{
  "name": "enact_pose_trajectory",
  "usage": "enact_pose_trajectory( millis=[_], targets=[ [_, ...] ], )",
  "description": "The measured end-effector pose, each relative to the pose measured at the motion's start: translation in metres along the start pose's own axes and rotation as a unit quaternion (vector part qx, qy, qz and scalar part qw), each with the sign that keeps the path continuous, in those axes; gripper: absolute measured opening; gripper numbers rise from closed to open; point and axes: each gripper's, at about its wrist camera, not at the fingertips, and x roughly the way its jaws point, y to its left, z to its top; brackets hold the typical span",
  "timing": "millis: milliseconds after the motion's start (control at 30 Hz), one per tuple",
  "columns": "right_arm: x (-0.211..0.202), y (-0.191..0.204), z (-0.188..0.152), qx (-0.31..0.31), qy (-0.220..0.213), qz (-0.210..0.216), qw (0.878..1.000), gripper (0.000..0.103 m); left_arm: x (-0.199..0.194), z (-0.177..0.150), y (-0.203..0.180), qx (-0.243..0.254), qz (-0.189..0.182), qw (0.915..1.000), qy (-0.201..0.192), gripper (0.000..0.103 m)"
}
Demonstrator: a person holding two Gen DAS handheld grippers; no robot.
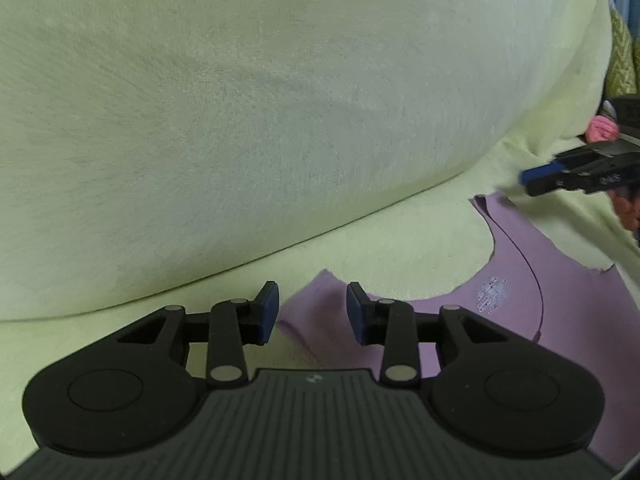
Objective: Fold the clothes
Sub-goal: 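Reach both grippers to the top's side edge and pinch it closed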
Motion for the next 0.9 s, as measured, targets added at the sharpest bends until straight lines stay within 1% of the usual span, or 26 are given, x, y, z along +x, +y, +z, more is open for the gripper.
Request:
enact_pose_trajectory(
  millis=[67, 100, 133, 300, 467, 500, 533, 567, 600, 633, 667, 700, 767, 800, 833, 900],
  targets=[
    [0.009, -0.005, 0.002, 0.003, 0.002, 0.01, 1.0, 0.035, 0.014, -0.002, 0.003, 0.008, -0.003, 0.9997, 0.024, 0.033],
    [0.012, -0.009, 0.001, 0.005, 0.004, 0.014, 1.0, 0.035, 0.019, -0.005, 0.006, 0.011, -0.007, 0.9995, 0.027, 0.035],
    [0.016, -0.012, 0.0, 0.006, 0.007, 0.018, 1.0, 0.036, 0.019, -0.008, 0.007, 0.012, -0.012, 0.9997, 0.015, 0.036],
    [0.026, -0.022, -0.005, 0.013, 0.013, 0.028, 0.999, 0.037, 0.02, -0.016, 0.013, 0.004, -0.03, 0.9995, -0.008, 0.036],
    [0.029, -0.02, -0.005, 0.001, 0.018, 0.032, 0.999, 0.038, 0.021, -0.016, 0.008, 0.02, -0.025, 0.9994, -0.014, 0.035],
    [0.029, -0.017, -0.004, -0.013, 0.02, 0.029, 0.999, 0.035, 0.021, -0.016, 0.007, 0.025, -0.023, 0.9993, -0.014, 0.033],
    [0.029, -0.013, -0.002, -0.029, 0.024, 0.021, 0.999, 0.025, 0.02, -0.016, 0.005, 0.029, -0.022, 0.9992, -0.015, 0.03],
    [0.03, -0.009, -0.002, -0.041, 0.028, 0.014, 0.999, 0.011, 0.022, -0.014, 0.002, 0.035, -0.021, 0.9991, -0.015, 0.025],
    [0.03, -0.005, -0.001, -0.044, 0.033, 0.014, 0.998, 0.001, 0.021, -0.013, -0.003, 0.042, -0.021, 0.9988, -0.014, 0.015],
    [0.028, 0.0, 0.0, -0.05, 0.034, 0.008, 0.998, 0.002, 0.021, -0.011, -0.008, 0.052, -0.021, 0.9983, -0.012, 0.004],
    [0.025, 0.005, 0.001, -0.059, 0.031, -0.003, 0.998, 0.002, 0.021, -0.008, -0.015, 0.067, -0.014, 0.9976, -0.007, 0.004],
    [0.019, 0.013, 0.002, -0.071, 0.025, -0.013, 0.997, 0.002, 0.02, -0.006, -0.024, 0.085, 0.002, 0.9964, -0.002, 0.003],
    [-0.001, 0.032, 0.004, -0.093, -0.004, -0.027, 0.995, 0.002, 0.011, -0.002, -0.04, 0.11, 0.017, 0.9938, 0.003, 0.003],
    [-0.016, 0.042, 0.004, -0.106, -0.024, -0.032, 0.994, 0.002, 0.0, -0.001, -0.046, 0.112, 0.013, 0.9936, -0.003, 0.003],
    [-0.032, 0.055, -0.004, -0.122, -0.038, -0.034, 0.991, 0.002, -0.015, 0.0, -0.053, 0.114, 0.007, 0.9934, -0.015, 0.003],
    [-0.067, 0.082, -0.028, -0.159, -0.061, -0.032, 0.985, 0.002, -0.049, -0.002, -0.065, 0.109, 0.007, 0.9931, -0.043, 0.003]
  ],
)
